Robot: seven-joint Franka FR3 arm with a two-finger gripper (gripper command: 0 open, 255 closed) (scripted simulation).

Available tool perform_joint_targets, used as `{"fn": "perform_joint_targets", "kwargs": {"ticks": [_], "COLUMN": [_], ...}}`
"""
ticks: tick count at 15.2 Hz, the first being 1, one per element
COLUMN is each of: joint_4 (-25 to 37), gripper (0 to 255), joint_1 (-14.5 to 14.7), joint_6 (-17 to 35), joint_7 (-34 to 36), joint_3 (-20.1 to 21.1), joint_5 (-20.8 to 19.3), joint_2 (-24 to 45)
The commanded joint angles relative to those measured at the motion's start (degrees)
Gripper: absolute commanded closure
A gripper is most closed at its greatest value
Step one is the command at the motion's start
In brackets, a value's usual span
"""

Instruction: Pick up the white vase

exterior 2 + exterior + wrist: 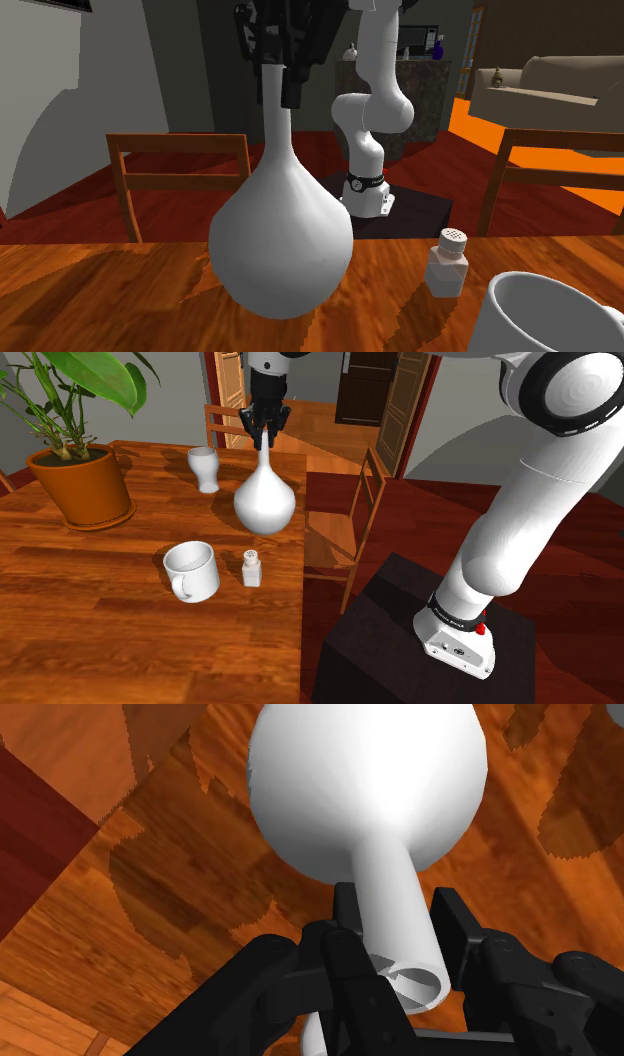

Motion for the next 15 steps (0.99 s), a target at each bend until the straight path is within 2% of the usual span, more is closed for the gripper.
{"fn": "perform_joint_targets", "kwargs": {"ticks": [1,13,15], "joint_4": [1.76,15.03,15.22], "gripper": [255,255,255], "joint_1": [0.03,0.36,0.36], "joint_6": [-1.39,-11.62,-11.75], "joint_7": [0.0,0.06,0.06], "joint_3": [0.03,0.37,0.38], "joint_5": [-0.07,-0.87,-0.88], "joint_2": [0.32,3.48,3.53]}}
